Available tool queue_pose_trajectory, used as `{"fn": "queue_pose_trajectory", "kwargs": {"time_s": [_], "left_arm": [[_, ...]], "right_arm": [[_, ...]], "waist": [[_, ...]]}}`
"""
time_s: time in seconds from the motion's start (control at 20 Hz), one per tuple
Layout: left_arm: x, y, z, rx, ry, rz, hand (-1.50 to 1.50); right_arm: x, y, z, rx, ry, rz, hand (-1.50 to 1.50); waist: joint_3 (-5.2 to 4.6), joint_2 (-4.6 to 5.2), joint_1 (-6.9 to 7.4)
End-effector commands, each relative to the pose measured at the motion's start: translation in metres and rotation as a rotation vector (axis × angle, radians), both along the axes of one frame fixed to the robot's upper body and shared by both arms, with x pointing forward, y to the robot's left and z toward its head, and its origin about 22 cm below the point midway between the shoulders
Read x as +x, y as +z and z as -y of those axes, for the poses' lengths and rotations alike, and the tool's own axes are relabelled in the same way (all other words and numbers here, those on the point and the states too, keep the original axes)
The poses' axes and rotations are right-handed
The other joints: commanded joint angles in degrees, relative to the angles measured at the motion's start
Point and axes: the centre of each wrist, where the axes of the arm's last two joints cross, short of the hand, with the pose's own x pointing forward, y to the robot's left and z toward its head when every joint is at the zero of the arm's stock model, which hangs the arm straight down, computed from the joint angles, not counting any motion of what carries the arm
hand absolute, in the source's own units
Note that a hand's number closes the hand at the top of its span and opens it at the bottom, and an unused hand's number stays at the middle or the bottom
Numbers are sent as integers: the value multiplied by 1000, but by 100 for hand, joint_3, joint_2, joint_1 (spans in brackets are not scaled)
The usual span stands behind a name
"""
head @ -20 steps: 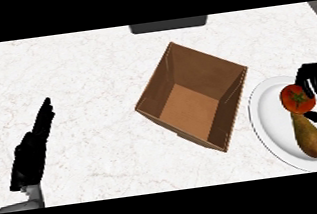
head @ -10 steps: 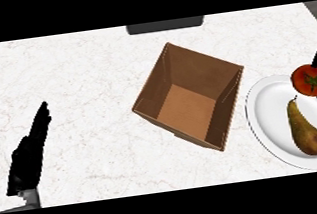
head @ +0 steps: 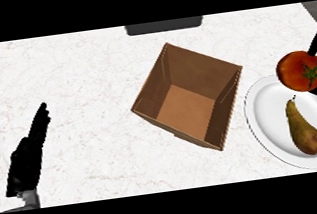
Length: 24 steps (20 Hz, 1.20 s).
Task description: Pick the tomato from the plate and place it in the cardboard box
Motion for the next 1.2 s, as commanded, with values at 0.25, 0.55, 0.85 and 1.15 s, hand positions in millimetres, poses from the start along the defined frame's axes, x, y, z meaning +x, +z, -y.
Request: {"fn": "queue_pose_trajectory", "kwargs": {"time_s": [0.25,0.55,0.85,1.15], "left_arm": [[19,5,15,8,-1,4,0],[20,6,22,-10,-13,-5,0],[-6,-12,3,1,-29,5,0],[6,4,4,-2,-23,-11,0]], "right_arm": [[-8,43,-83,55,60,-15,150],[5,59,-138,-4,45,-52,150],[19,25,-201,-77,66,-126,150],[46,-10,-245,-163,35,-177,150]], "waist": [[-1,15,29],[-2,21,63],[0,23,94],[2,36,112]]}}
